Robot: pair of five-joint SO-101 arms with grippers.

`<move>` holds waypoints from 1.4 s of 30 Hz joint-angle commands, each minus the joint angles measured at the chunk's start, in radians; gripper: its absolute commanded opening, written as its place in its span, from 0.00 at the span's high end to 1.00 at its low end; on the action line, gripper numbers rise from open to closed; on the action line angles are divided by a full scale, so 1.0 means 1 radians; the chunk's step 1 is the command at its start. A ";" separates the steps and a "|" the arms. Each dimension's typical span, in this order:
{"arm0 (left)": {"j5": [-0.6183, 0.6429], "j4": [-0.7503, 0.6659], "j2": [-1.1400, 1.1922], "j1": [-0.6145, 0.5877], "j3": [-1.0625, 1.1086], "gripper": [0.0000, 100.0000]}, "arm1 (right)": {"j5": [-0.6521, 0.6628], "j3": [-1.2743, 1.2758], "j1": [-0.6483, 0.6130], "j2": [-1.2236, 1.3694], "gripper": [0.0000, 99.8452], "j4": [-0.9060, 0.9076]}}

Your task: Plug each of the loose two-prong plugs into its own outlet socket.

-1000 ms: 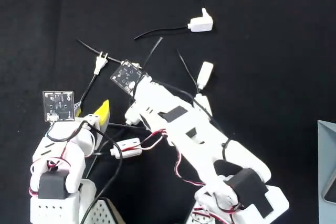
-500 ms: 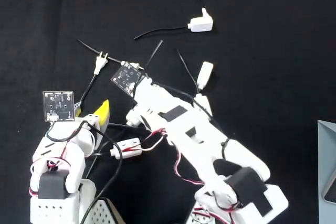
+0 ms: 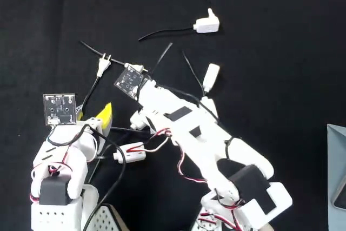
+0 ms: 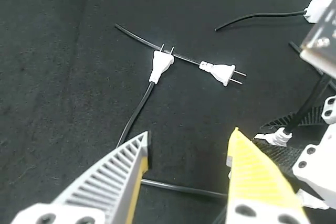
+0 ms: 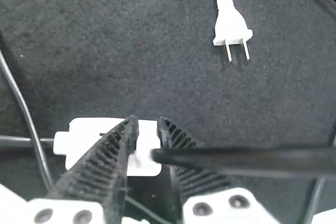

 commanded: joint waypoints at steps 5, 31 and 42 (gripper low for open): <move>0.000 -0.002 -0.006 -0.010 -0.064 0.76 | -0.005 -0.024 0.048 -0.012 0.99 0.032; 0.000 -0.002 -0.006 -0.010 -0.059 0.76 | -0.319 -0.305 0.520 0.096 0.99 -0.601; -0.002 -0.002 -0.006 -0.005 -0.058 0.76 | -0.321 -0.558 0.580 0.358 0.76 -0.434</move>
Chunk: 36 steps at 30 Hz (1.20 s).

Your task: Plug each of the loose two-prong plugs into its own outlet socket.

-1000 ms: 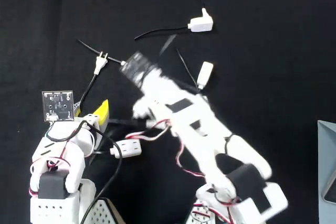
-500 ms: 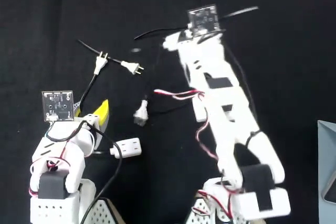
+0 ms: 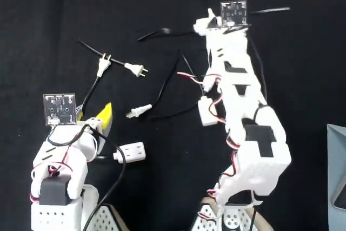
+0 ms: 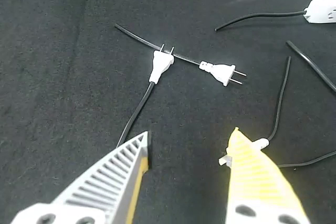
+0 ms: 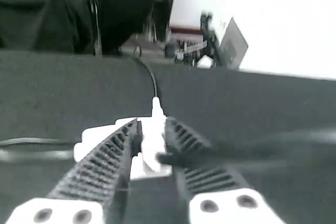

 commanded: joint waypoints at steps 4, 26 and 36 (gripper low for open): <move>-0.002 -0.002 -0.006 -0.005 -0.058 0.76 | -0.008 -0.048 -0.018 -0.102 0.69 0.192; -0.002 0.000 -0.006 -0.013 -0.064 0.76 | -0.505 0.226 -0.512 -0.631 0.85 1.016; 0.008 -0.002 -0.008 -0.082 -0.068 0.76 | -0.700 -0.002 -0.592 -0.302 0.78 1.135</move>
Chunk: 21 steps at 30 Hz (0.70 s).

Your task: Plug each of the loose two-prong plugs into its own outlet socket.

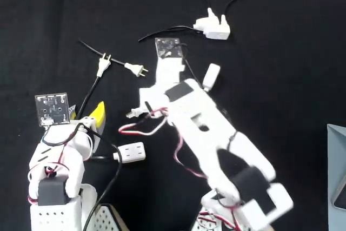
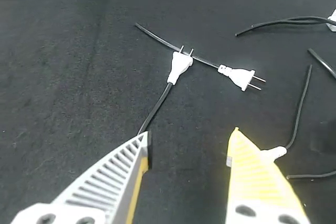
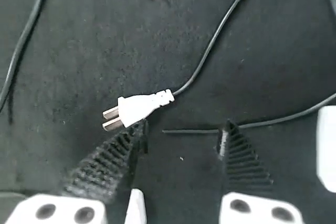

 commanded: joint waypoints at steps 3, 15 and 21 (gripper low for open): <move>0.008 -0.002 -0.008 -0.008 -0.068 0.76 | -0.100 -0.160 -0.021 0.163 0.78 0.008; 0.008 -0.002 -0.008 -0.010 -0.068 0.76 | -0.212 -0.292 -0.051 0.323 0.78 0.009; 0.008 -0.002 -0.008 -0.012 -0.068 0.76 | -0.244 -0.297 -0.114 0.340 0.78 -0.025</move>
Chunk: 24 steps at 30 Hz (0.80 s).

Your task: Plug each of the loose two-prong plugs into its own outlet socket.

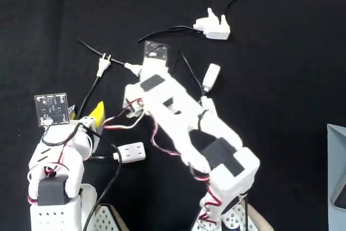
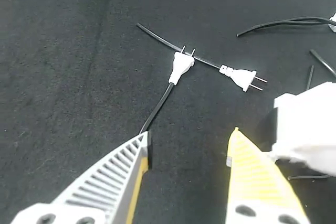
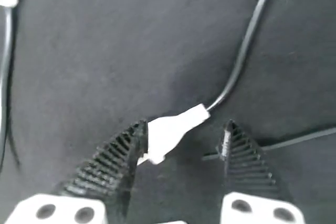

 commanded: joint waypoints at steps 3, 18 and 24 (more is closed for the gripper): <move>0.008 -0.002 -0.008 -0.008 -0.068 0.76 | -0.026 -0.059 -0.017 0.025 0.78 -0.060; 0.008 -0.002 -0.008 -0.007 -0.068 0.76 | -0.060 -0.136 -0.011 0.148 0.82 -0.061; 0.008 -0.002 -0.008 -0.007 -0.068 0.76 | -0.032 -0.153 0.046 0.148 0.98 -0.048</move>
